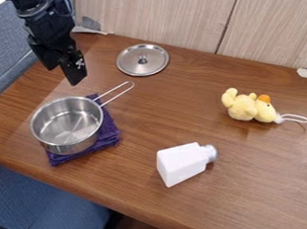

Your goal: Moved the duck from right to left

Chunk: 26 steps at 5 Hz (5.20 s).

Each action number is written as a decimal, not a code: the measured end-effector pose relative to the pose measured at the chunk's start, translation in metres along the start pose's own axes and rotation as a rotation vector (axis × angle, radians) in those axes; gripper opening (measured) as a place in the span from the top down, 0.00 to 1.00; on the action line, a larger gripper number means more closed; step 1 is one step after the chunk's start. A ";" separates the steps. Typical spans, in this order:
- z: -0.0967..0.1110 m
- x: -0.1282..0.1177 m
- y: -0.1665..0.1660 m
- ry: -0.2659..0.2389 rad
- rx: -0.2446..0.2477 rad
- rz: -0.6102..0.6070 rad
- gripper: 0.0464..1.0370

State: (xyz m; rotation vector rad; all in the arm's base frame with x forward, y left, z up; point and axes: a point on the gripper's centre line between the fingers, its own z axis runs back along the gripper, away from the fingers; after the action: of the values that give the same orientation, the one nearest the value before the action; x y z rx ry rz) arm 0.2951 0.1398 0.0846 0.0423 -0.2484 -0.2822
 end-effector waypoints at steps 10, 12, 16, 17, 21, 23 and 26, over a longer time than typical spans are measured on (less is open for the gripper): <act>-0.074 0.128 -0.205 -0.023 -0.279 -0.708 0.04; -0.085 0.135 -0.219 -0.034 -0.289 -0.788 0.04; -0.097 0.131 -0.216 -0.010 -0.227 -0.757 0.82; -0.097 0.130 -0.216 -0.008 -0.229 -0.758 0.89; -0.014 0.126 -0.168 -0.129 -0.159 -0.721 0.94; 0.013 0.054 -0.108 -0.113 -0.126 -0.693 0.94; -0.019 -0.023 -0.093 -0.041 -0.180 -0.732 0.94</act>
State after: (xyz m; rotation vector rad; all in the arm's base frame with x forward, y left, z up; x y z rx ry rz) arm 0.2531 0.0567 0.0535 -0.0536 -0.2401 -1.0329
